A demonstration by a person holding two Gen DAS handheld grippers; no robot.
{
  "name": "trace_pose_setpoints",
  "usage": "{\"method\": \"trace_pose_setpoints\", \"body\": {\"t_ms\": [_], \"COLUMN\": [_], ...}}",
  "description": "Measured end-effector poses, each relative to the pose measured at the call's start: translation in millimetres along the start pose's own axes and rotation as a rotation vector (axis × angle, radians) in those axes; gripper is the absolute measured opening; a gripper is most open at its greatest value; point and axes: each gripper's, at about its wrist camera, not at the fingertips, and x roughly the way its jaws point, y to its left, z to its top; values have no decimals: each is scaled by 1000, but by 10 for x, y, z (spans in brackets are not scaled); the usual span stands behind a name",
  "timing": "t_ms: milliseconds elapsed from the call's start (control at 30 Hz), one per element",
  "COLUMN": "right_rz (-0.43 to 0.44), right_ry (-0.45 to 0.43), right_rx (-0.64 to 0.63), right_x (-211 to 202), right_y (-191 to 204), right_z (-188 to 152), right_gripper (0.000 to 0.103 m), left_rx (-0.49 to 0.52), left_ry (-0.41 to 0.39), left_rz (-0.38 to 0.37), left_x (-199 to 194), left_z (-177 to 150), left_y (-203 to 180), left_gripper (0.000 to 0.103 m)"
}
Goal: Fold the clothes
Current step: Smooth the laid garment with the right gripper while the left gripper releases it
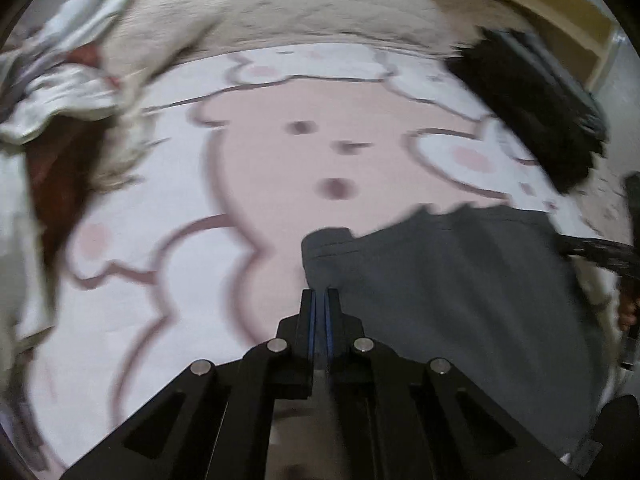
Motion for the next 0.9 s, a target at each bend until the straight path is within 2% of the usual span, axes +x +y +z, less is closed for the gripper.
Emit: {"method": "trace_pose_setpoints", "body": {"t_ms": [33,100,200,333,367,433,500,567,600,633,667,700,733,800,900], "right_rz": [-4,-18,-67,-124,-112,-79,-58,-34,-20,3,27,54,78,103,138], "right_ry": [-2,-2,-27,-147,-148,-130,-96,-70,-58,-51,-46,-52,-56,-63,-94], "right_rx": [11,10,-36,-317,-392,-509,-574,-599,-603,-568,-531,-488,-448,-403,-398], "right_x": [-1,7,-46,-315,-343,-344,-247,-107,-45,-19,-5,-40,-78,-181,-347], "right_y": [-32,-40,78,721,905,1229,1442,1574,1625,1611,1592,1551,1512,1440,1374], "right_z": [19,45,16,-247,-384,-659,-904,-1154,-1269,-1342,-1409,-1447,-1479,-1492,-1415], "right_gripper": [5,5,4,4,4,4,4,5,5,7,10,24,42,57,57], "left_rx": [-14,-60,-114,-138,-141,-125,-126,-174,-208,-243,-276,-311,-345,-401,-400], "left_ry": [6,29,38,-15,-29,-57,-85,-114,-130,-149,-158,-161,-150,-116,-99], "left_rz": [41,72,56,-32,-49,-19,14,29,30,30,21,5,-10,-31,12], "left_x": [16,57,-6,-312,-391,-486,-556,-590,-599,-597,-575,-541,-491,-373,-224], "left_z": [-22,-75,-189,-393,-450,-519,-592,-692,-752,-812,-867,-923,-965,-1034,-1098], "left_y": [111,324,491,384,339,207,100,68,69,83,107,138,179,276,371], "left_gripper": [1,1,1,1,1,1,3,18,39,55,58,58,58,58,58]}}
